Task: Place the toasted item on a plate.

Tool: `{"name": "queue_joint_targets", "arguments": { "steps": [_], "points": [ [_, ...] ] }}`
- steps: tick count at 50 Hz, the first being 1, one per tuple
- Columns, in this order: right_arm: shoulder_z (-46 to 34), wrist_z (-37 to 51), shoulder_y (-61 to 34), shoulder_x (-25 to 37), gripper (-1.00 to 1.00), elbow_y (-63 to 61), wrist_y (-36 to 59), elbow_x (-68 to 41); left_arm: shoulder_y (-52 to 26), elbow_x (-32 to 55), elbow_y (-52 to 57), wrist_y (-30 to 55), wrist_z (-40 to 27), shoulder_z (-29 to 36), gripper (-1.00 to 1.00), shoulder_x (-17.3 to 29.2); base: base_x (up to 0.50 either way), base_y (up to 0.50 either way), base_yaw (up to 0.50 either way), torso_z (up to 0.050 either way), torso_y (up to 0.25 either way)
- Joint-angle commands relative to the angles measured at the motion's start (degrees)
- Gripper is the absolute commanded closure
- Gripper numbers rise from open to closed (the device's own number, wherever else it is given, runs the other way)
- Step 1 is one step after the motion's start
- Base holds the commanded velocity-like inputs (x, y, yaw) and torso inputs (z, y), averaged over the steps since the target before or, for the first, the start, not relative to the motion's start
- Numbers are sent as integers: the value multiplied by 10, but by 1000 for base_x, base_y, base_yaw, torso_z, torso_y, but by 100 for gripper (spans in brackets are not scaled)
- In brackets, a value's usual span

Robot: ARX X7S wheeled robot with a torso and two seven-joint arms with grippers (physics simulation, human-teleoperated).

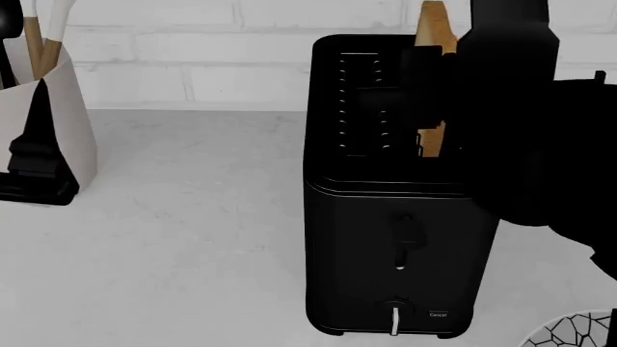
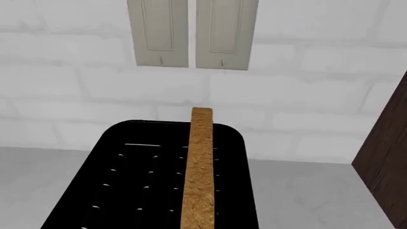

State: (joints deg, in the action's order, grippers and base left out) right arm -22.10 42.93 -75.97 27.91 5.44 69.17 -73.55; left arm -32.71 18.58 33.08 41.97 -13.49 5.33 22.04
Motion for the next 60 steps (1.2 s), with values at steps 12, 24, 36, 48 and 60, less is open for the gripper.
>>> {"name": "queue_joint_targets", "arguments": {
  "steps": [12, 24, 36, 48, 60],
  "points": [
    [15, 40, -70, 0, 100, -26, 40, -35, 3, 4, 1, -3, -3, -2, -100, 3, 0, 0, 0, 0, 0],
    [49, 126, -108, 15, 100, -58, 88, -115, 7, 5, -4, -12, -2, 2, -100, 1, 0, 0, 0, 0, 0],
    [69, 300, -131, 55, 100, -92, 126, -294, 1, 6, -10, -15, -2, 4, -100, 1, 0, 0, 0, 0, 0],
    [3, 466, -124, 162, 100, -198, 26, -509, 6, 8, -15, -23, 1, 5, -100, 3, 0, 0, 0, 0, 0],
    [-146, 466, -164, 345, 100, -366, -172, -598, 4, 6, -26, -31, 3, 14, -100, 1, 0, 0, 0, 0, 0]
  ]
}}
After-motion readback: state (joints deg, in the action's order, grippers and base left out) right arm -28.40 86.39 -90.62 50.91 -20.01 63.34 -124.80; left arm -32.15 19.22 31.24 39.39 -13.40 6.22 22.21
